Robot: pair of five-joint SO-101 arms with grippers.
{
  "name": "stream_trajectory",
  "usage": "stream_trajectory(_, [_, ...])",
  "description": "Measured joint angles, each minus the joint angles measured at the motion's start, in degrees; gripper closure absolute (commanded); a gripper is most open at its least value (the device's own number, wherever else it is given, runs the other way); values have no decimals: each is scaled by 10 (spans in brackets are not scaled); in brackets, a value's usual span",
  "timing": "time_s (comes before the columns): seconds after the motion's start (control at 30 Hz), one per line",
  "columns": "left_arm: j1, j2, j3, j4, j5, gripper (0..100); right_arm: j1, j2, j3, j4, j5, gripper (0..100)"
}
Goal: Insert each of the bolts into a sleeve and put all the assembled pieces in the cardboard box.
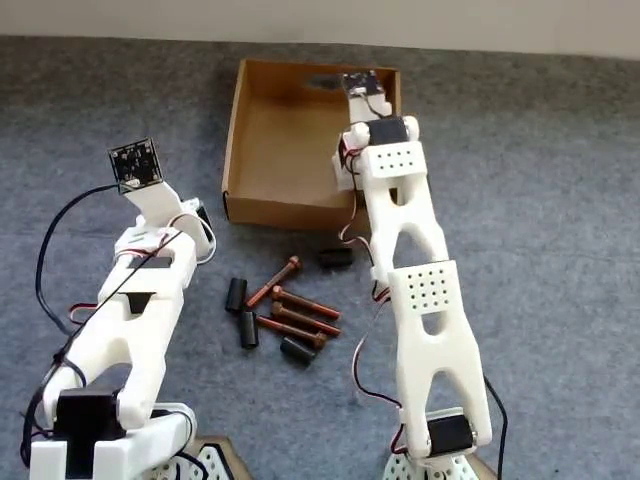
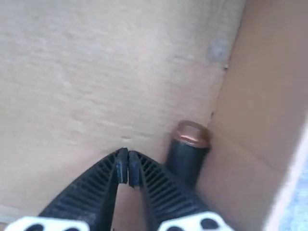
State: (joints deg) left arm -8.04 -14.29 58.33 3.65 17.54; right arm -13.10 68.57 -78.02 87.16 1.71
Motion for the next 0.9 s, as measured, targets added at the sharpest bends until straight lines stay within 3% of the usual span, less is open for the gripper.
stream_trajectory(0.5, [0, 0, 0, 0, 0, 992, 13, 0, -163, 34, 0, 992])
stream_trajectory(0.73, [0, 0, 0, 0, 0, 992, 71, -33, -164, 36, -3, 992])
stream_trajectory(0.9, [0, 11, -75, 62, 0, 992, 135, -45, -164, 89, -88, 992])
